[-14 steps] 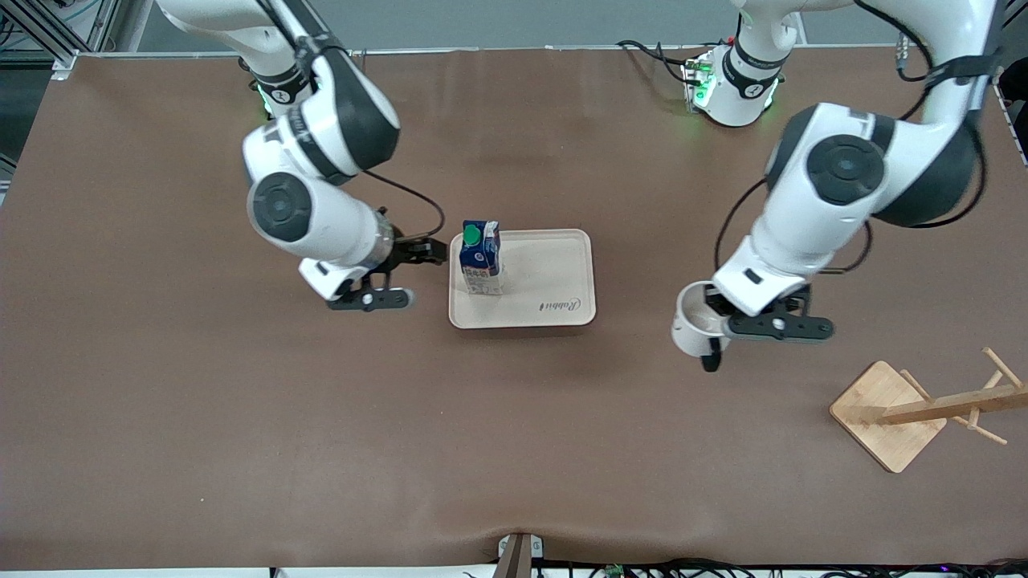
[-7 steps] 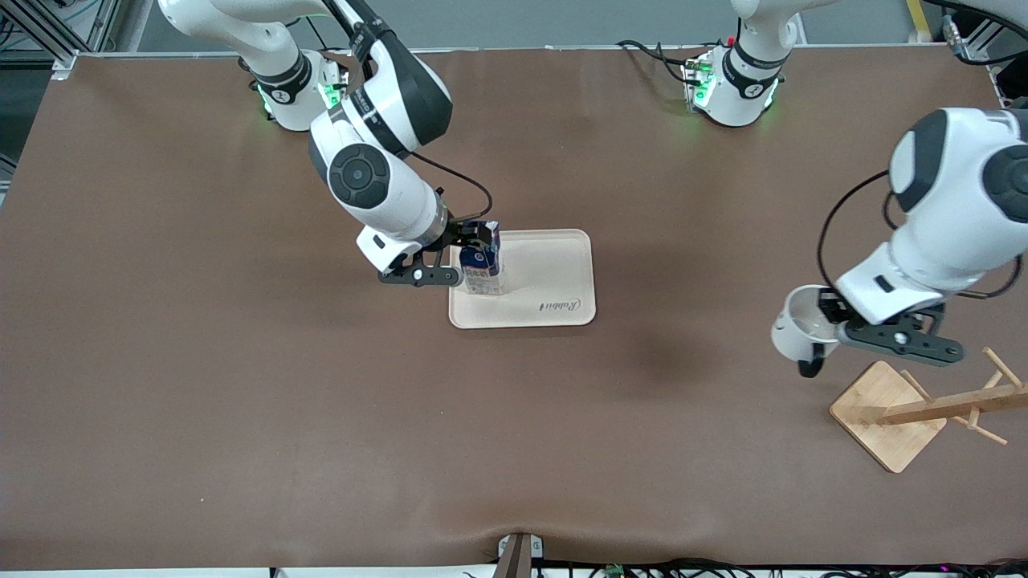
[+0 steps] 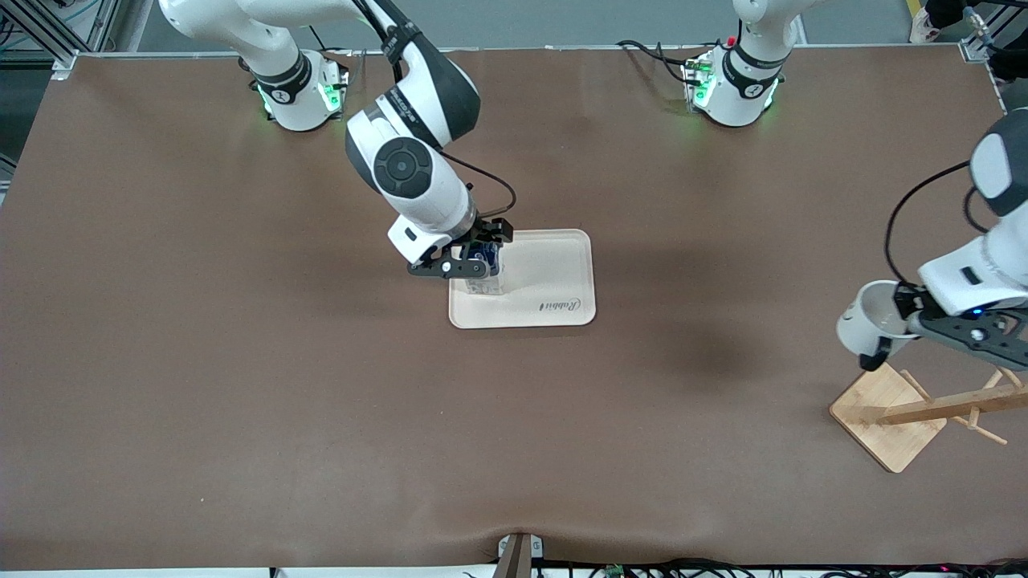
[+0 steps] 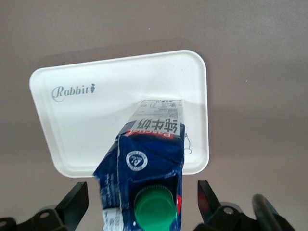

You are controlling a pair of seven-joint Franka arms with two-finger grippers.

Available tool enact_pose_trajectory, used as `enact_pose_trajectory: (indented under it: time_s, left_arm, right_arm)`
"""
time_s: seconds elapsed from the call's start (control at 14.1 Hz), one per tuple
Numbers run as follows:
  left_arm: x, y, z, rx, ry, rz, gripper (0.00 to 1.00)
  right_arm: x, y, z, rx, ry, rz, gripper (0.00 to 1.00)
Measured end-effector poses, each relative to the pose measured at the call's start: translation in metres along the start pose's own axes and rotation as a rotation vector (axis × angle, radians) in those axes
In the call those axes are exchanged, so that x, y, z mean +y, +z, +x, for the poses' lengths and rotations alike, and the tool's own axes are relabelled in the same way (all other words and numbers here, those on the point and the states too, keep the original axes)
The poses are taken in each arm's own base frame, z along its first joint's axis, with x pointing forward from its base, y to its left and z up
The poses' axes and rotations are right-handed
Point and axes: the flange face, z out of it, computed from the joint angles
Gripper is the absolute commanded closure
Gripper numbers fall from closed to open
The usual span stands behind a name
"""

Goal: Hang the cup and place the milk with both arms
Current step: 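Carry the mug toward the wooden stand while the right gripper grasps the carton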

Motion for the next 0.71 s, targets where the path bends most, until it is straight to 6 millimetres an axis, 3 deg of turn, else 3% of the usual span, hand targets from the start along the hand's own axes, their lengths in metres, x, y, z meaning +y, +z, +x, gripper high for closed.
enact_pose_trajectory:
  time_s: [0.07, 0.14, 0.21, 0.28, 0.57, 0.71]
  left_arm:
    - [-0.016, -0.003, -0.01, 0.003, 0.025, 0.007, 1.0]
    - [-0.029, -0.006, -0.018, 0.008, 0.049, 0.014, 1.0]
    - [-0.039, -0.009, -0.023, 0.014, 0.07, 0.022, 1.0]
    - [-0.046, -0.011, -0.027, 0.018, 0.085, 0.026, 1.0]
    - [-0.056, -0.006, -0.035, 0.014, 0.11, 0.014, 1.0]
    - [-0.063, -0.005, -0.041, 0.014, 0.126, 0.014, 1.0]
  right_arm:
    - [0.0, 0.005, 0.002, 0.003, 0.001, -0.003, 0.0]
    - [0.001, 0.01, 0.003, 0.009, 0.002, -0.003, 0.16]
    - [0.001, 0.016, 0.004, 0.02, 0.003, 0.0, 0.81]
    - [0.002, 0.022, 0.004, 0.032, 0.004, 0.005, 1.0]
    - [0.0, 0.024, 0.003, 0.046, 0.091, 0.013, 1.0]
    - [0.003, 0.013, 0.006, 0.044, 0.1, 0.01, 1.0]
